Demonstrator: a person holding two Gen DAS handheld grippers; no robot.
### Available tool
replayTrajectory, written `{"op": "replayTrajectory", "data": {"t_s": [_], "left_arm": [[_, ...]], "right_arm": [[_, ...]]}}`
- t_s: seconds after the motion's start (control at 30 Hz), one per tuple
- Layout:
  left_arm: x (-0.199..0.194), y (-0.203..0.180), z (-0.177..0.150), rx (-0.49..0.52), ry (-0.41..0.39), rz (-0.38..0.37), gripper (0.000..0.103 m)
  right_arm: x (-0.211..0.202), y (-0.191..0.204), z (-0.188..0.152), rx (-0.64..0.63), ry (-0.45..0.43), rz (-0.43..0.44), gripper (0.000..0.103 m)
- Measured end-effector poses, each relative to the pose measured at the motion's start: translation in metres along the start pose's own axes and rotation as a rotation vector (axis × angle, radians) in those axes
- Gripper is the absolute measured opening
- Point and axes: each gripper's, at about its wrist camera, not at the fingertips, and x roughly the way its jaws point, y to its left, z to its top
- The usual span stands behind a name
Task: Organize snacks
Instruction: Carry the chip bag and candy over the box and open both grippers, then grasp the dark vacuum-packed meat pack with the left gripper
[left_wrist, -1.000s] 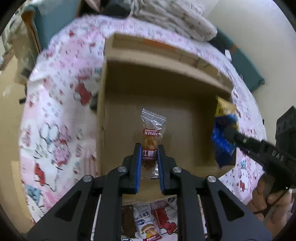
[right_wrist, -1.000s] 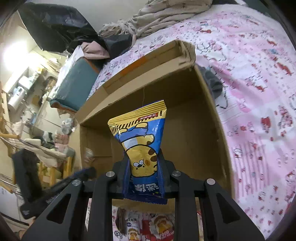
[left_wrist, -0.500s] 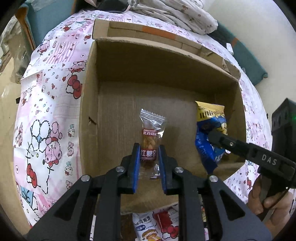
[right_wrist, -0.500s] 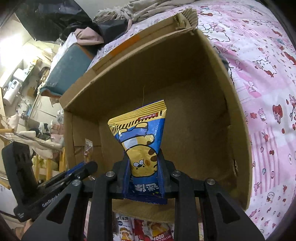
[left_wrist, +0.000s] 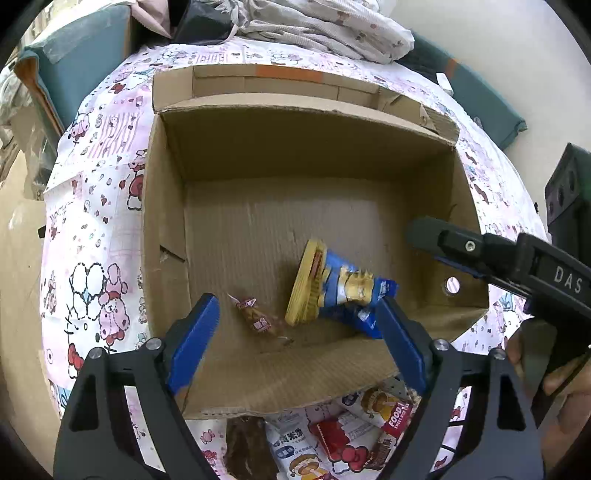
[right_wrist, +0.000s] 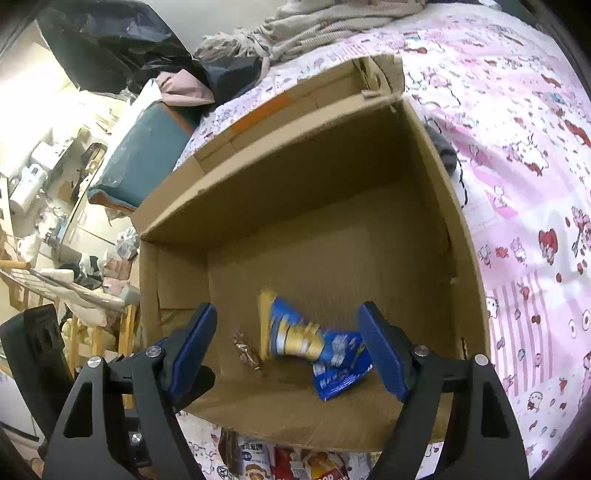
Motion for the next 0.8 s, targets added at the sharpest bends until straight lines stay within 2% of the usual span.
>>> {"op": "replayTrajectory", "data": {"t_s": [0.13,0.33,0.6,0.7,0.8], "left_arm": [[-0.008,0.009,0.0,-0.049,-0.019,-0.005,0.084],[-0.025,0.009,-0.005,-0.064,-0.044,-0.009,0.084],[-0.054,0.018,-0.015,-0.065,-0.081,0.056,0.084],[-0.063,0.027,-0.023,-0.078,-0.091,0.087,0.084],[-0.066,0.041,-0.032,-0.123,-0.066,0.074,0.084]], "right_arm": [[-0.007,0.003,0.0,-0.009,-0.01,-0.01,0.082],[-0.022,0.005,-0.005,-0.005,-0.023,-0.016,0.082],[-0.048,0.012,-0.034,-0.05,-0.022,-0.042,0.082],[-0.054,0.004,-0.051,-0.018,0.001,-0.069,0.082],[-0.06,-0.004,-0.065,0.023,0.02,-0.07,0.082]]}}
